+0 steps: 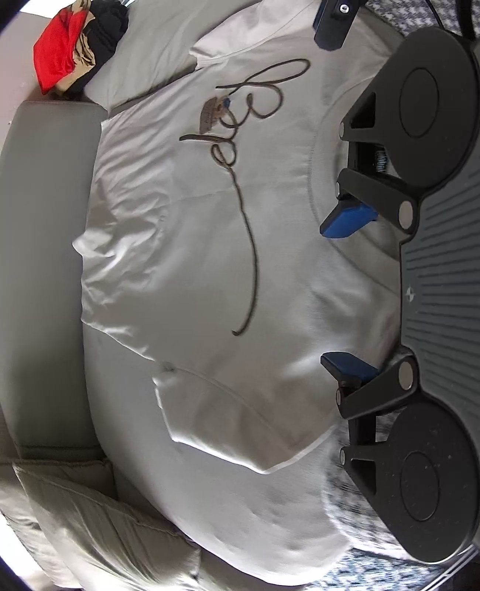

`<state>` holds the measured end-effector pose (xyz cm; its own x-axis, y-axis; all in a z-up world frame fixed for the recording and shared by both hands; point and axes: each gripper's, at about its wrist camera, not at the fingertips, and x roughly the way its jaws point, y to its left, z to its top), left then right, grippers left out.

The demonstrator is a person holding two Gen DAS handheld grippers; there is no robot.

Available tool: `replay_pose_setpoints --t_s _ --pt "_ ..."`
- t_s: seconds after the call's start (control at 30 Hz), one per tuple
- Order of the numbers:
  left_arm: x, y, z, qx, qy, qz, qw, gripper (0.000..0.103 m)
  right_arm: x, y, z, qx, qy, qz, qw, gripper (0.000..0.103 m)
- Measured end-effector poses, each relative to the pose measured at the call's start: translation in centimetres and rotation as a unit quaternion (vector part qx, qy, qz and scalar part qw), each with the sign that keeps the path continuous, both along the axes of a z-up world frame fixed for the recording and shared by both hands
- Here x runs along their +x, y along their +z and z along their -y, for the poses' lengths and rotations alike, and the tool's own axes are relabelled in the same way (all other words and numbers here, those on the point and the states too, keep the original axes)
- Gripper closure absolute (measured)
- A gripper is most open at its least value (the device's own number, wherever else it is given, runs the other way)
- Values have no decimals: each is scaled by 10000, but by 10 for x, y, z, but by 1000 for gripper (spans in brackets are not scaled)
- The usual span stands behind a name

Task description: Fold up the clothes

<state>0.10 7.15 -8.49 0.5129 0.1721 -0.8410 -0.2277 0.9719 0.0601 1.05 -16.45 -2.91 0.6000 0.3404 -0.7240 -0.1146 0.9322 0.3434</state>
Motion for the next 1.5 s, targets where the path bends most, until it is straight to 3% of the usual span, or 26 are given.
replay_pose_setpoints --t_s 0.1,0.3,0.53,0.63,0.67,0.7,0.77,0.83,0.9,1.0,1.17,1.33,1.5 --pt "11 -9 0 -43 -41 24 10000 34 16 -5 -14 -416 124 53 9990 78" --pt "10 -24 0 -57 -175 95 9998 27 34 -36 -26 -637 262 -85 9976 77" --pt "-11 -26 -6 -343 -214 -122 9991 24 -1 -34 -23 -854 455 -80 9953 77" --pt "-23 -24 -7 -371 -256 -290 9986 24 -20 -35 -11 -518 396 -532 9965 77" --pt "-28 -20 -5 -367 -328 -277 9984 32 -25 -34 -6 -361 359 -614 9968 77" --pt "-32 -15 -3 -366 -397 -250 9982 37 -30 -33 -1 -201 320 -683 9970 77" --pt "-38 -5 1 -397 -501 -53 9979 37 -35 -27 11 158 172 -601 9979 75" --pt "-39 7 5 -490 -598 131 9969 36 -36 -15 28 525 -151 -308 9980 56" --pt "-35 17 9 -546 -699 259 9957 35 -34 -4 50 949 -612 -19 9936 48" --pt "-25 27 20 -488 -846 328 9947 35 -27 1 87 1704 -1186 120 9781 45" --pt "-4 27 40 -572 -1073 319 9921 32 -21 -14 140 2850 -1938 -122 9387 39" --pt "14 0 43 -1067 -919 -1 9900 32 -18 -32 156 3177 -2359 -235 9181 38" --pt "13 -17 41 -1083 -871 -175 9901 32 -7 -40 159 3362 -2333 -343 9118 37"
